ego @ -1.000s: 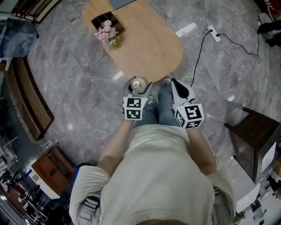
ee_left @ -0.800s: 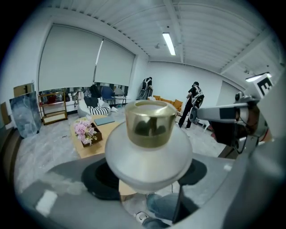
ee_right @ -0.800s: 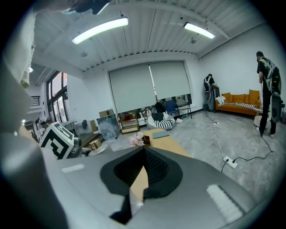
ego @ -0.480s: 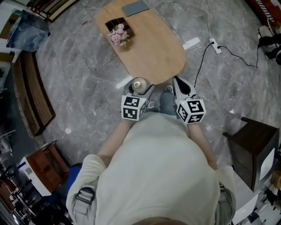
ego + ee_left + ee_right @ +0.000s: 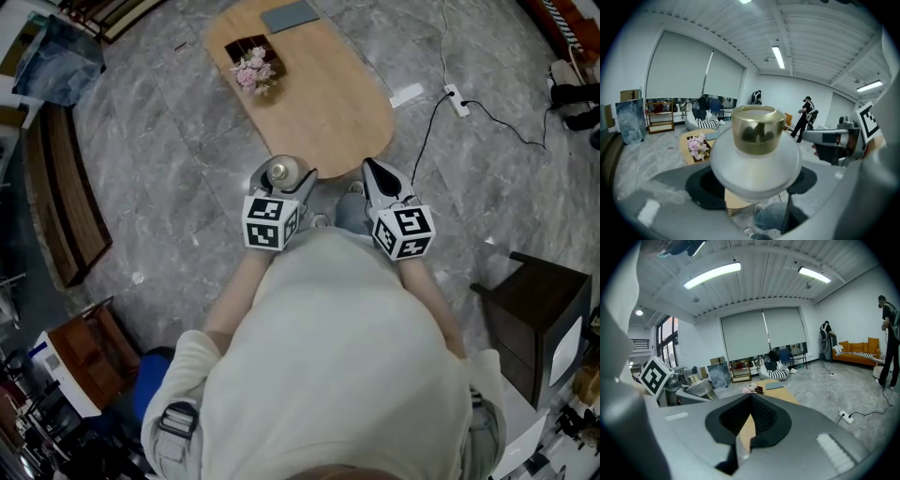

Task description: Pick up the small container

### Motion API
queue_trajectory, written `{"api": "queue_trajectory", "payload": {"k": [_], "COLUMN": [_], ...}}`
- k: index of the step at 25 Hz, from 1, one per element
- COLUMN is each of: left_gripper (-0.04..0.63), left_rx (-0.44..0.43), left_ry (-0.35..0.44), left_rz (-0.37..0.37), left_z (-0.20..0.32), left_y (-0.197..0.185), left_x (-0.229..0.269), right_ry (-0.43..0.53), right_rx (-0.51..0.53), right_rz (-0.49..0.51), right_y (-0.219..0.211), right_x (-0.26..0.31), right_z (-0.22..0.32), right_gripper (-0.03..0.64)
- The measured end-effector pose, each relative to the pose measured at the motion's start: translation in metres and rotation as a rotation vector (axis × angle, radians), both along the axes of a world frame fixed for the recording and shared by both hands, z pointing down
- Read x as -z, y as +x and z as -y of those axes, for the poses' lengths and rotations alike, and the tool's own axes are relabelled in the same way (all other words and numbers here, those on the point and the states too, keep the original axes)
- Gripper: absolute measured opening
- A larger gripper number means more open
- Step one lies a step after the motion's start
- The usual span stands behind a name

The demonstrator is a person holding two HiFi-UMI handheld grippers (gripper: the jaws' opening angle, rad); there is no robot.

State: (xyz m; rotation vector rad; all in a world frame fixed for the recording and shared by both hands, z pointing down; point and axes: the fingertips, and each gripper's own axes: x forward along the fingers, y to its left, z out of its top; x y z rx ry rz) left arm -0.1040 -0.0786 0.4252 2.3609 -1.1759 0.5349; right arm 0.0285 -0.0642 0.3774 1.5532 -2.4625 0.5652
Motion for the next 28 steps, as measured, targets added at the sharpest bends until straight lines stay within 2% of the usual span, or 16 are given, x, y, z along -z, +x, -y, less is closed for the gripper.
{"api": "queue_trajectory", "payload": {"k": [6,14,28], "left_gripper": [0.344,0.344,0.344], "left_rx": [-0.001,-0.005,-0.001], "left_ry": [-0.006,-0.005,-0.001], "left_rz": [-0.009,-0.011,-0.024], "left_z": [0.002,0.001,-0.001], "left_y": [-0.003,0.002,0.01], "left_x": [-0.001,-0.003,0.0], "right_ry": [-0.01,-0.004,0.005], "right_rx": [0.002,0.006,0.003], "right_rz": [-0.056,-0.027,-0.035], "right_y": [-0.004,-0.002,0.005], "right_x": [-0.003,-0.003,-0.002], "right_z": [0.004,-0.001,-0.003], "right_gripper": [-0.003,-0.003,-0.003]}}
